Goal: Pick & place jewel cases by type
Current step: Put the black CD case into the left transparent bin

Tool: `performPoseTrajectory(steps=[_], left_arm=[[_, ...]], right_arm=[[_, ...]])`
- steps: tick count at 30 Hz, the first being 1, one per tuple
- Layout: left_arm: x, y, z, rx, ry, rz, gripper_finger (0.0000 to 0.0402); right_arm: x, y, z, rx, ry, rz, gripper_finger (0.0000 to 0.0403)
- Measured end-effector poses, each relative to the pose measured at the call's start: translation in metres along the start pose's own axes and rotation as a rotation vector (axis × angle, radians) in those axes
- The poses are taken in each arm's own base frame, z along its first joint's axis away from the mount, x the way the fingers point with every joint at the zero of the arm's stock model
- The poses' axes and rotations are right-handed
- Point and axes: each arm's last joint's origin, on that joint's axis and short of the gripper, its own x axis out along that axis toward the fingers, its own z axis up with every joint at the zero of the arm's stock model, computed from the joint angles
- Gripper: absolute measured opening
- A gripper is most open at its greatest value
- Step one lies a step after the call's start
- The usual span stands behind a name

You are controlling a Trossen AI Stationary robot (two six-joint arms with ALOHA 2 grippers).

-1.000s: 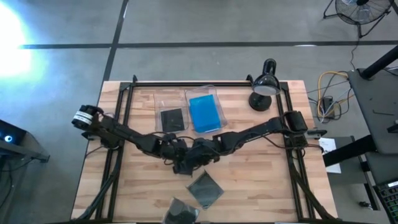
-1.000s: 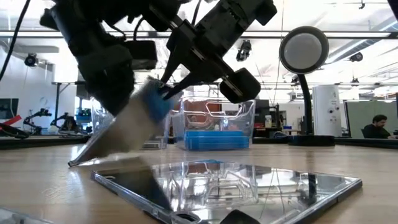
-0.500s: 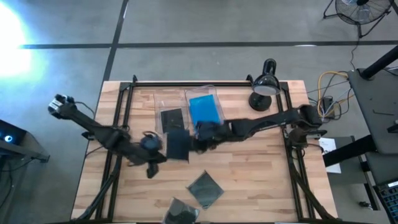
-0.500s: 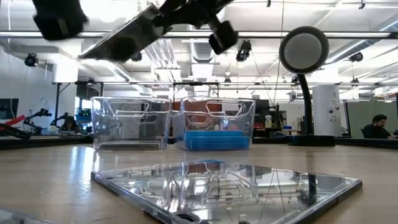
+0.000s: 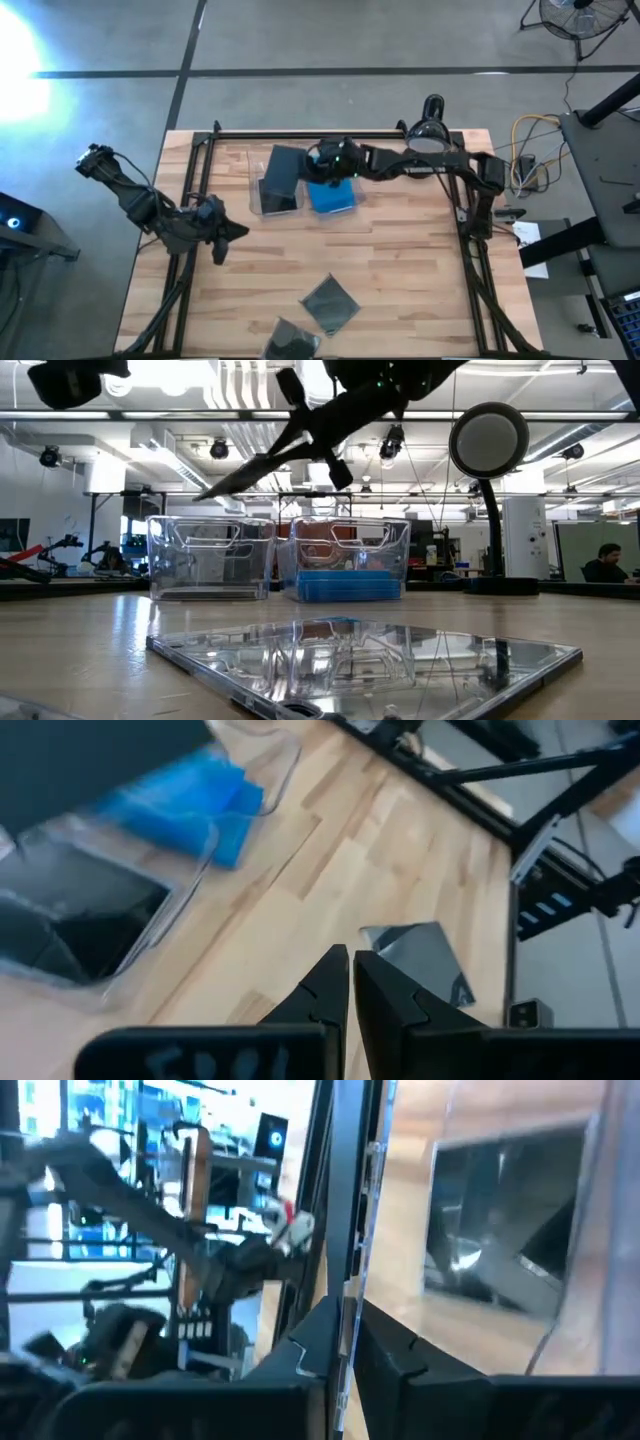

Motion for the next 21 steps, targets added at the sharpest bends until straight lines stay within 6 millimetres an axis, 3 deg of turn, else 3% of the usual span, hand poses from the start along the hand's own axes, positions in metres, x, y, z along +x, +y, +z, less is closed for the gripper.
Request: performPoseTrajectory(steps=[5, 11, 15, 21], left_arm=[[0.004, -0.001, -0.006, 0.009, 0.044, 0.023, 0.0003], [0.016, -0.009, -0.014, 0.079, 0.125, 0.025, 0.0003], [0.031, -0.017, -0.025, 0.174, 0.211, 0.036, 0.0003], [0.061, -0.033, -0.043, 0.285, 0.282, 0.039, 0.0003]], right_arm=[[-0.002, -0.008, 0.016, 0.0, 0.021, -0.023, 0.0077], [-0.002, -0.006, 0.013, 0.01, 0.025, -0.015, 0.0156], [-0.006, 0.009, -0.001, -0.06, 0.041, 0.022, 0.019], [-0.021, 0.033, -0.044, -0.15, 0.143, 0.041, 0.0206]])
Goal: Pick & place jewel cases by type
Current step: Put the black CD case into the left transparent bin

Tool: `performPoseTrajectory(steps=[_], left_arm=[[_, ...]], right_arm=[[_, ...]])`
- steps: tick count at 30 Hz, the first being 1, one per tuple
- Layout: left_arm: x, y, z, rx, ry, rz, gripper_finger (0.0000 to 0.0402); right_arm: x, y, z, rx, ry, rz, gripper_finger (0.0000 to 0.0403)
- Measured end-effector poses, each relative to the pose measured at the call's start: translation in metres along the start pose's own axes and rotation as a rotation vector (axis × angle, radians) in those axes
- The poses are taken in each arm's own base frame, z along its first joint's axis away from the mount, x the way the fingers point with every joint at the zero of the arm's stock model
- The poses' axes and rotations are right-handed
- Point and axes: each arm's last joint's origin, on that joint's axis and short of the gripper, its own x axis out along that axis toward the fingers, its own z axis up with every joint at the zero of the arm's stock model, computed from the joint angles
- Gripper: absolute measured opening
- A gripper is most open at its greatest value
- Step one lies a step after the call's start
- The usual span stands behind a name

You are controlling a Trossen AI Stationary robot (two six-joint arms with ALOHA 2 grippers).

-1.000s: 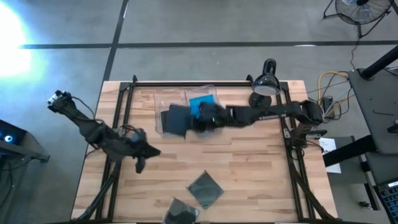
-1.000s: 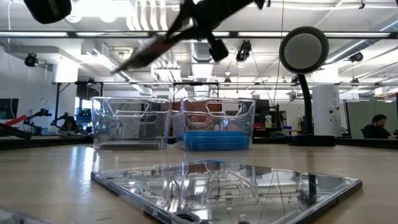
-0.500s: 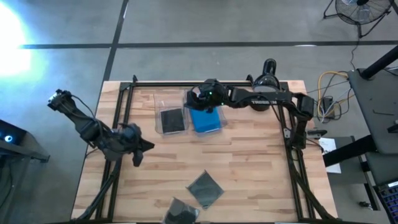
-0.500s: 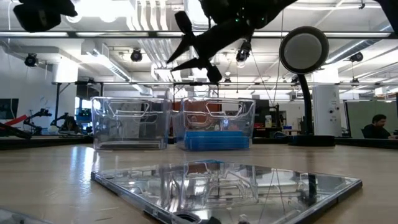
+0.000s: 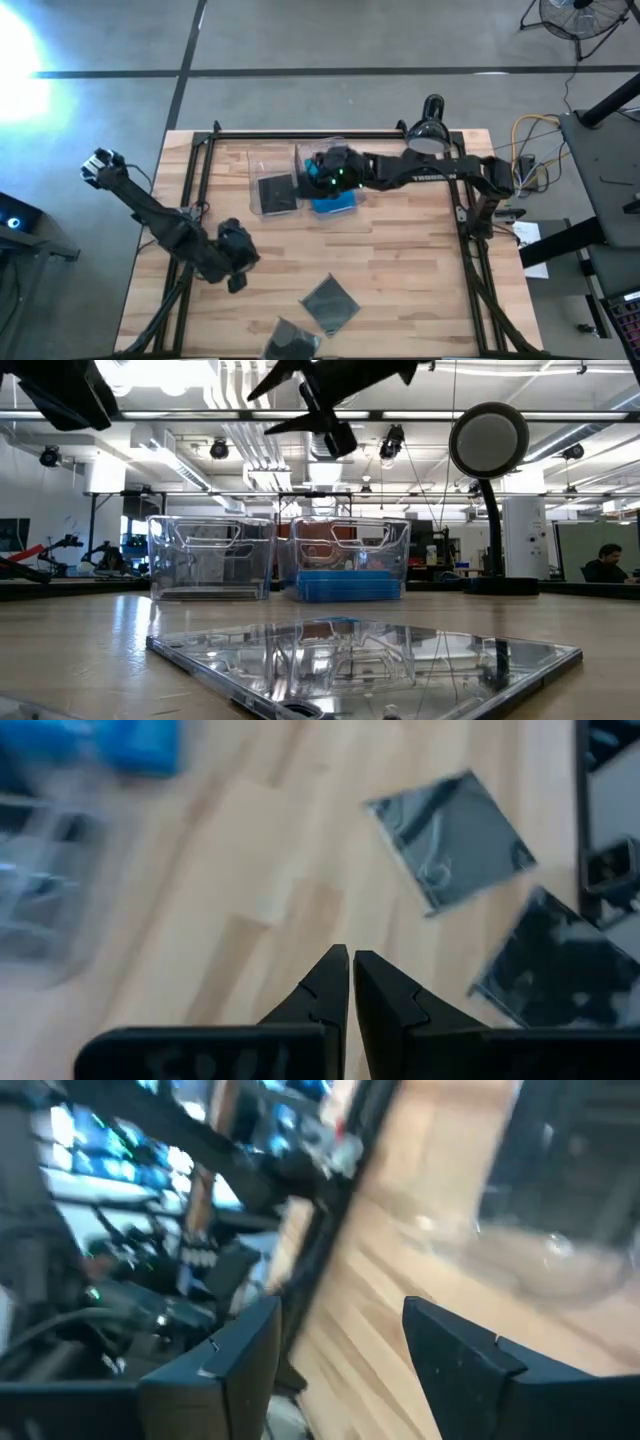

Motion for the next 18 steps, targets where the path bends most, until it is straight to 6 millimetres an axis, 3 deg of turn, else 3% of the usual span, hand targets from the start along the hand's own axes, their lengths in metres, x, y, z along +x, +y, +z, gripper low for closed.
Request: performPoseTrajectory(steps=[7, 11, 14, 18], left_arm=[[0.038, -0.023, 0.0, 0.139, 0.026, -0.072, 0.0003], [0.051, -0.023, 0.0, 0.158, 0.056, -0.057, 0.0003], [0.047, -0.025, 0.004, 0.147, 0.045, -0.071, 0.0003], [0.028, -0.018, 0.007, 0.058, 0.045, -0.013, 0.0003]], right_arm=[[-0.004, 0.005, -0.058, -0.02, 0.155, -0.162, 0.0207], [-0.01, 0.005, -0.079, -0.016, 0.063, -0.275, 0.0207], [-0.015, 0.005, -0.071, -0.006, -0.172, -0.336, 0.0204], [-0.011, -0.01, -0.033, 0.038, -0.335, -0.392, 0.0195]])
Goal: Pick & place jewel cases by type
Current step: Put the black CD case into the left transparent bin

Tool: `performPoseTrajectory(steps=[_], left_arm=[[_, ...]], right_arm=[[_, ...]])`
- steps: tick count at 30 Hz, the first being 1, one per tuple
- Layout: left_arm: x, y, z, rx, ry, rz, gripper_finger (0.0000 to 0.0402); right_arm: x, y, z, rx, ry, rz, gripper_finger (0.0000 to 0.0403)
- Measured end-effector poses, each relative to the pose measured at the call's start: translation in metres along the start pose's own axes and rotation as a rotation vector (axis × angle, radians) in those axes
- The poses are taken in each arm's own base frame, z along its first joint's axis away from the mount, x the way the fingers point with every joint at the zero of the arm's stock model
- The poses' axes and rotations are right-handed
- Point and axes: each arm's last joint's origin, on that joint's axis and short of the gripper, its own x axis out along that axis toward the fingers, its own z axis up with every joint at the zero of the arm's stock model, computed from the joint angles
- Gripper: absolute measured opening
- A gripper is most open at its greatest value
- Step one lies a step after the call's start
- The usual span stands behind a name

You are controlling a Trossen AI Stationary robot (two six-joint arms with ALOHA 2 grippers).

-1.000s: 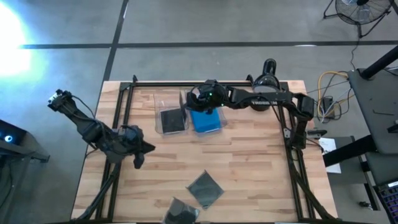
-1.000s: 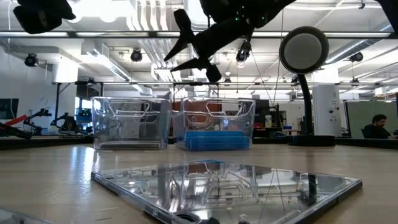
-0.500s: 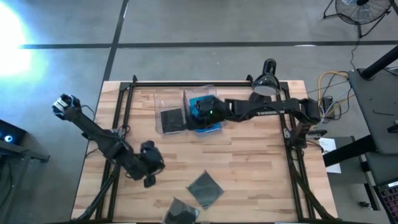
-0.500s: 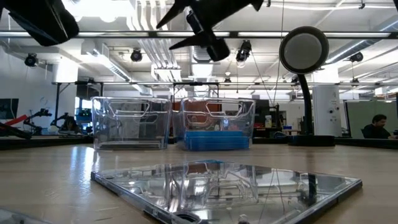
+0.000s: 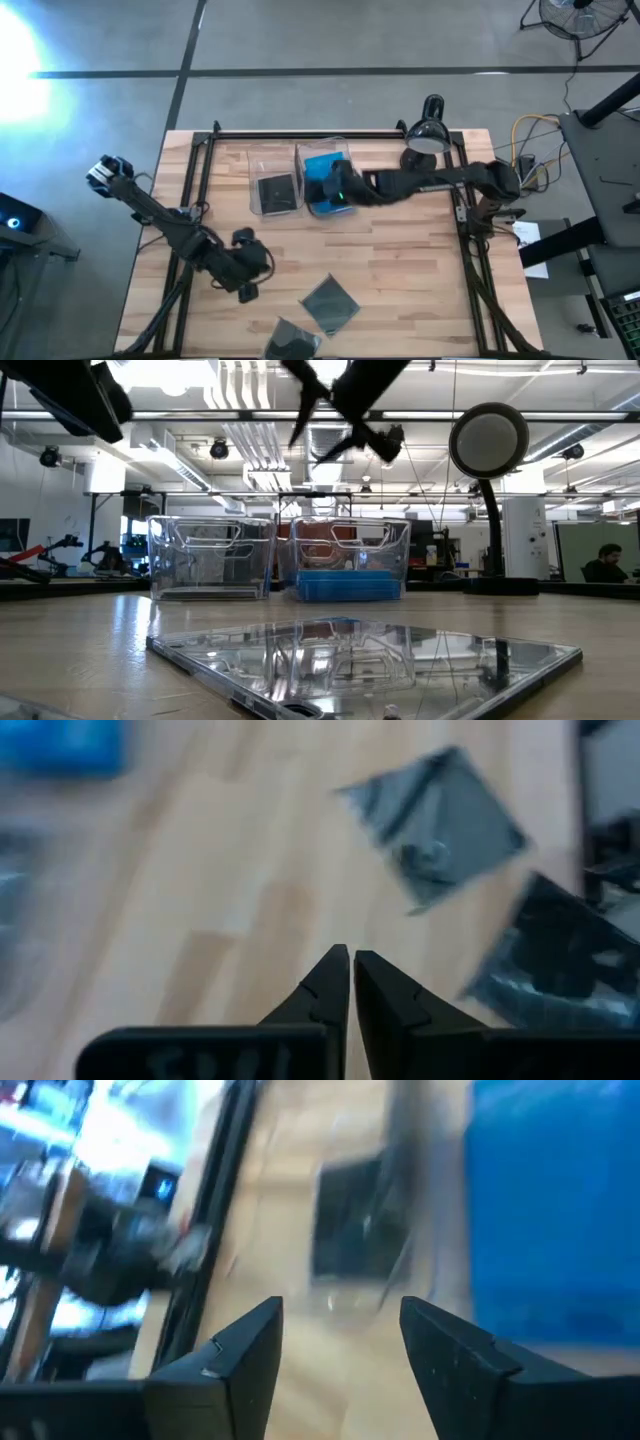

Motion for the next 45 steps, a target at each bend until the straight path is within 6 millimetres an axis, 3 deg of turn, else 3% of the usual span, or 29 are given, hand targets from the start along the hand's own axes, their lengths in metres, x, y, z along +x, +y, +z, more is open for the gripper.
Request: performPoseTrajectory(steps=[6, 11, 15, 19, 22, 25, 28, 31, 37, 45], left_arm=[[-0.041, 0.02, -0.015, -0.168, -0.037, 0.145, 0.0003], [-0.063, 0.026, -0.019, -0.242, -0.125, 0.116, 0.0003], [-0.072, 0.03, -0.017, -0.245, -0.182, 0.107, 0.0003], [-0.078, 0.033, -0.016, -0.262, -0.199, 0.09, 0.0003], [-0.078, 0.033, -0.016, -0.264, -0.2, 0.085, 0.0003], [-0.077, 0.033, -0.016, -0.264, -0.199, 0.088, 0.0003], [-0.074, 0.03, -0.017, -0.252, -0.191, 0.101, 0.0003], [-0.067, 0.027, -0.019, -0.224, -0.182, 0.116, 0.0003], [-0.038, 0.007, -0.025, -0.012, -0.125, 0.004, 0.0003], [0.006, -0.032, -0.034, 0.256, -0.041, -0.281, 0.0003]], right_arm=[[0.046, -0.027, 0.042, 0.087, -0.09, -0.124, 0.0171], [0.085, -0.039, 0.056, 0.136, -0.091, -0.091, 0.0132], [0.125, -0.039, 0.061, 0.187, 0.063, -0.006, 0.0099], [0.153, -0.021, 0.069, 0.097, 0.309, 0.286, 0.0071], [0.14, 0.009, 0.081, 0.036, 0.274, 0.47, 0.0056], [0.118, 0.028, 0.09, -0.037, 0.222, 0.51, 0.0048], [0.094, 0.035, 0.094, -0.159, 0.235, 0.423, 0.0044], [0.056, 0.04, 0.086, -0.309, 0.255, 0.209, 0.0043], [0.0, 0.042, 0.027, -0.575, 0.366, -0.174, 0.0043], [-0.052, 0.056, -0.057, -0.695, 0.498, -0.17, 0.0043]])
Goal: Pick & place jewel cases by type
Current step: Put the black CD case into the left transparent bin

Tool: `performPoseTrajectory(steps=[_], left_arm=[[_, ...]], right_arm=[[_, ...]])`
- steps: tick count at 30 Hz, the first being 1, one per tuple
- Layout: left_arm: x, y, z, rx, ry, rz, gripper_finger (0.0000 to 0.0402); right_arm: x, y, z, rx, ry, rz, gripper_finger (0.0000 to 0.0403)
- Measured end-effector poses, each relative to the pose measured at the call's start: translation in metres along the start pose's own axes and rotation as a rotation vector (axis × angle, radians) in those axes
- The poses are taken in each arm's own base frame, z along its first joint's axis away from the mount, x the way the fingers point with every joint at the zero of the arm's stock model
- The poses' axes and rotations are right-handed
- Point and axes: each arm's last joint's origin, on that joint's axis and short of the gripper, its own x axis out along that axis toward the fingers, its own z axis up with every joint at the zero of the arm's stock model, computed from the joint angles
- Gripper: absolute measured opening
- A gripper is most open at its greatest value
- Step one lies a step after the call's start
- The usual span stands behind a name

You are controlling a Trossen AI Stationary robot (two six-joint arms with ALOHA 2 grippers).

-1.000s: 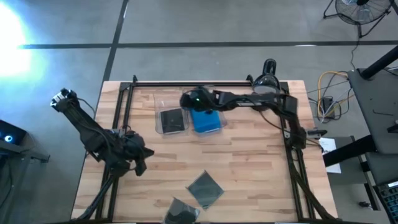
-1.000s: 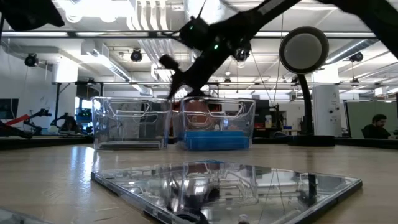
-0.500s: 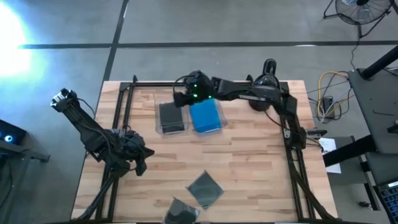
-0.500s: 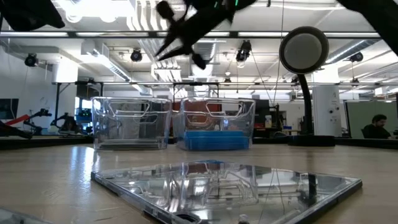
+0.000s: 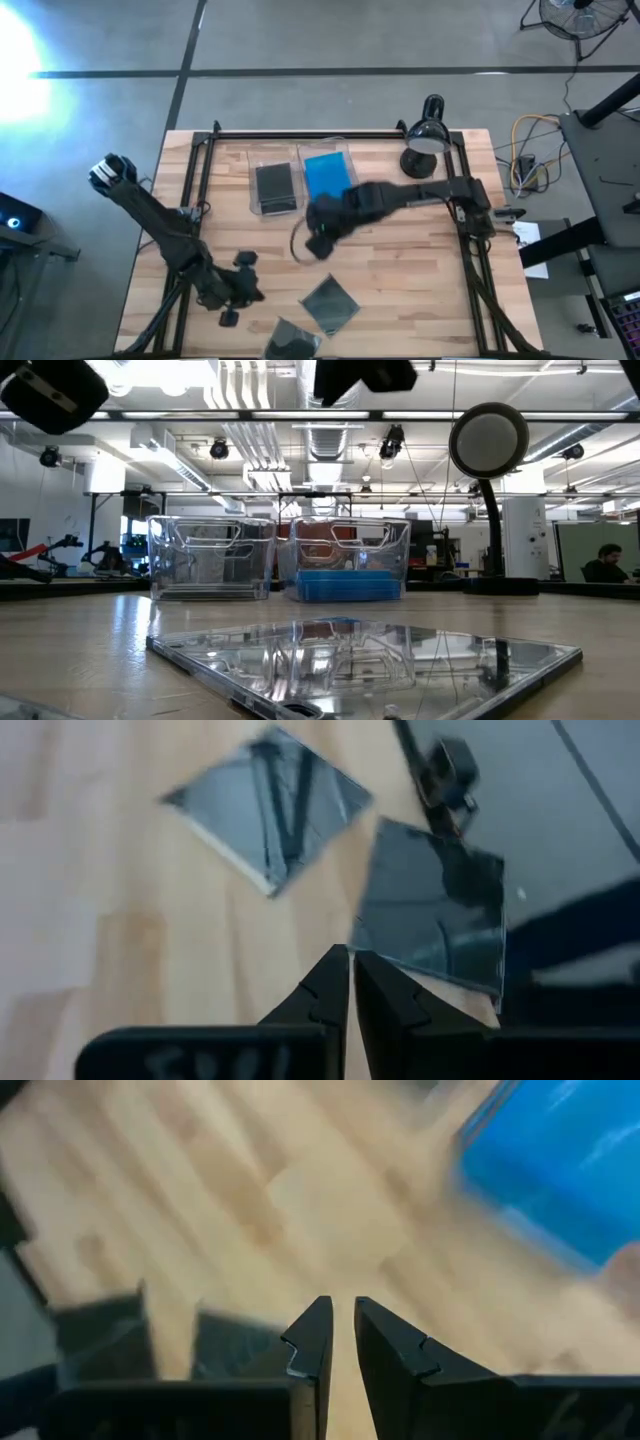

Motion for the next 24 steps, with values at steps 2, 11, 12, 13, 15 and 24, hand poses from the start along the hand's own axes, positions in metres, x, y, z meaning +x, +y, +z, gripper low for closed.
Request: performPoseTrajectory(steps=[2, 11, 12, 13, 15, 24], left_arm=[[0.013, -0.005, -0.002, 0.062, 0.016, -0.049, 0.0003], [0.067, -0.025, -0.016, 0.135, 0.029, -0.22, 0.0003], [0.071, -0.025, -0.017, 0.145, 0.023, -0.223, 0.0003], [0.076, -0.026, -0.018, 0.156, 0.014, -0.227, 0.0003], [0.085, -0.028, -0.021, 0.189, 0.001, -0.231, 0.0003], [0.123, -0.017, -0.039, 0.302, 0.031, -0.179, 0.0003]], right_arm=[[-0.002, 0.012, -0.016, 0.014, 0.015, 0.012, 0.0043], [-0.013, 0.045, -0.078, 0.003, 0.025, -0.035, 0.0043], [-0.014, 0.046, -0.082, -0.001, 0.032, -0.04, 0.0043], [-0.014, 0.048, -0.087, -0.01, 0.037, -0.044, 0.0043], [-0.014, 0.05, -0.093, -0.026, 0.041, -0.045, 0.0043], [-0.01, 0.055, -0.109, -0.043, 0.043, -0.064, 0.0043]])
